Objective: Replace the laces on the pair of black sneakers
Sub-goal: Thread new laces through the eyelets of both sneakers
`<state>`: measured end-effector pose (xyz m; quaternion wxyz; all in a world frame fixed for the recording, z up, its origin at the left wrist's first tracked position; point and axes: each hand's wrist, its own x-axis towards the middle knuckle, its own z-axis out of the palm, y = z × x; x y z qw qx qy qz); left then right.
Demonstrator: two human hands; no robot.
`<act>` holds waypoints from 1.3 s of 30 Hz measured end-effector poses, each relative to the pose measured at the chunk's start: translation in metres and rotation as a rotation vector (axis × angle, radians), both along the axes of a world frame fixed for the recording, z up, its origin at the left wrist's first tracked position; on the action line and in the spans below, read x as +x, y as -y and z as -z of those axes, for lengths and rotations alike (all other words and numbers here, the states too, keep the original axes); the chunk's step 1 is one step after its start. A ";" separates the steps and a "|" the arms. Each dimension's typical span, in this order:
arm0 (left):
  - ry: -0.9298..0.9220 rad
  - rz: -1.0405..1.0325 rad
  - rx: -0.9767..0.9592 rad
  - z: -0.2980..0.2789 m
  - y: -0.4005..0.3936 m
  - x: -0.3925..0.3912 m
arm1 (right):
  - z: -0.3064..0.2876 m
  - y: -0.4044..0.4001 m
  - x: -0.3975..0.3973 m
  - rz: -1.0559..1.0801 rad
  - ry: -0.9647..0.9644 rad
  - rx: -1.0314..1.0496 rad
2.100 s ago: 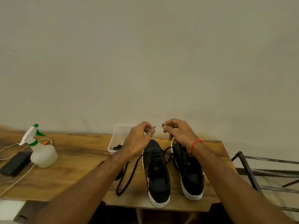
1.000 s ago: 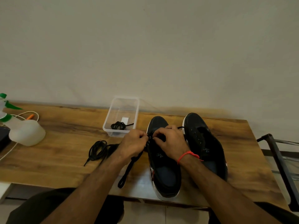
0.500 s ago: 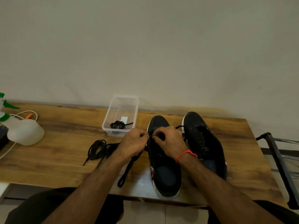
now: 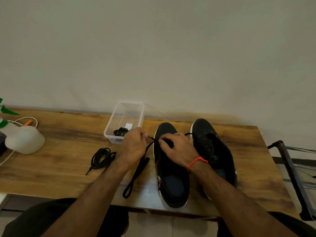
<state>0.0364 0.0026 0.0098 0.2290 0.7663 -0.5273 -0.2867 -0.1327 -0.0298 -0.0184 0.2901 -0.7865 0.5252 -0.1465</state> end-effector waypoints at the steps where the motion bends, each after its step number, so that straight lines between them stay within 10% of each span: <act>1: 0.029 -0.024 -0.081 -0.006 0.002 0.005 | -0.001 0.000 0.000 0.003 -0.020 0.006; 10: -1.330 -0.323 -0.362 -0.056 0.007 0.027 | -0.007 -0.001 0.003 0.022 -0.064 0.044; 12: -1.084 -0.266 -0.390 -0.056 0.007 0.027 | -0.008 -0.002 0.003 0.021 -0.067 0.036; 16: 0.186 0.183 -0.303 -0.026 0.001 0.005 | -0.008 -0.003 0.003 0.025 -0.077 0.013; 20: 0.202 0.258 0.085 0.009 0.001 -0.002 | -0.007 -0.003 0.001 0.018 -0.086 0.000; 25: -0.314 -0.123 -0.011 -0.009 0.014 0.003 | -0.008 -0.001 -0.001 0.002 -0.115 0.030; 28: -0.940 -0.498 -0.362 -0.026 0.019 0.010 | -0.007 -0.001 -0.001 0.006 -0.118 0.029; 32: -1.664 -0.514 -0.578 -0.047 0.018 0.036 | -0.009 -0.001 -0.001 0.007 -0.131 0.023; 34: -1.375 -0.485 -0.352 -0.044 0.016 0.037 | -0.009 -0.001 -0.002 0.006 -0.140 0.015; 37: -0.334 -0.166 -0.092 -0.027 0.010 0.019 | -0.008 -0.002 -0.001 0.000 -0.142 0.004; 39: 0.049 0.092 -0.026 -0.011 0.007 0.002 | -0.008 -0.003 -0.001 -0.005 -0.148 -0.011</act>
